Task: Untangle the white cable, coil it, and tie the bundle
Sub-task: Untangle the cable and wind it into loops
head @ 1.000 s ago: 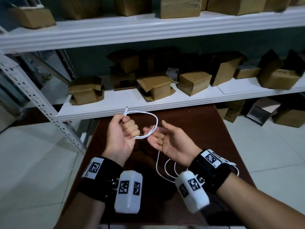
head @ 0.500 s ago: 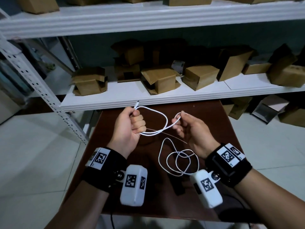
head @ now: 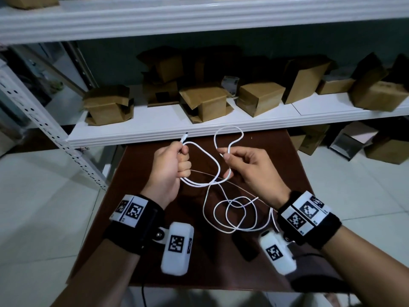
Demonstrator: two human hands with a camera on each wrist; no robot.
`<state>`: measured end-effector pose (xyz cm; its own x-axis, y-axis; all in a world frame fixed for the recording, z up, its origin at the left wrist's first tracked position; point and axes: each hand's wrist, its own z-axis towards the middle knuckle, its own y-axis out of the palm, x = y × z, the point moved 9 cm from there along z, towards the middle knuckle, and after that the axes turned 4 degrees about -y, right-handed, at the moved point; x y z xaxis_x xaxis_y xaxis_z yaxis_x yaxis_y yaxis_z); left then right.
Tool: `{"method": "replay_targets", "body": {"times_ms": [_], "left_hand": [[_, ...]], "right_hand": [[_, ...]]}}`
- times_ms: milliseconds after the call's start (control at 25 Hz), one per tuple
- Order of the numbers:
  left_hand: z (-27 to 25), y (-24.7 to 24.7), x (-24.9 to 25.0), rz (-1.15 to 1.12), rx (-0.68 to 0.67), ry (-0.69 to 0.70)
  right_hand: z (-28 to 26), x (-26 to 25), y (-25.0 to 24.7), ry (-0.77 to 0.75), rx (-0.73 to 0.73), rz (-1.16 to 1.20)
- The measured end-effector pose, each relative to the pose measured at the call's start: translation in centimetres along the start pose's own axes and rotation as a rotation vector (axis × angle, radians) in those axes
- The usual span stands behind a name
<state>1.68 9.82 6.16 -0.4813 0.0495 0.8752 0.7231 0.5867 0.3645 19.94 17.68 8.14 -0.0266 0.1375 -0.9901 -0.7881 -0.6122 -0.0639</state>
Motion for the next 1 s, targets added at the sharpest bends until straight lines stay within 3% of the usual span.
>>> {"method": "replay_targets", "body": {"times_ms": [120, 280, 520, 720, 920, 1000], "left_hand": [[-0.3, 0.1, 0.4, 0.124, 0.049, 0.093], [-0.6, -0.2, 1.6, 0.048, 0.069, 0.168], [-0.6, 0.3, 0.8, 0.096, 0.003, 0.100], [-0.6, 0.9, 0.2, 0.106, -0.100, 0.011], [-1.1, 1.1, 0.1, 0.069, -0.151, -0.030], [-1.0, 1.1, 0.1, 0.037, -0.157, -0.050]], "right_hand": [[-0.2, -0.3, 0.5, -0.040, -0.089, -0.147], [-0.6, -0.2, 1.6, -0.023, -0.204, -0.224], [-0.2, -0.3, 1.8, -0.054, -0.097, -0.106], [0.7, 0.6, 1.2, -0.085, -0.056, -0.211], [1.2, 0.6, 1.3, -0.103, 0.015, -0.084], [1.2, 1.3, 2.1, 0.013, -0.029, 0.170]]}}
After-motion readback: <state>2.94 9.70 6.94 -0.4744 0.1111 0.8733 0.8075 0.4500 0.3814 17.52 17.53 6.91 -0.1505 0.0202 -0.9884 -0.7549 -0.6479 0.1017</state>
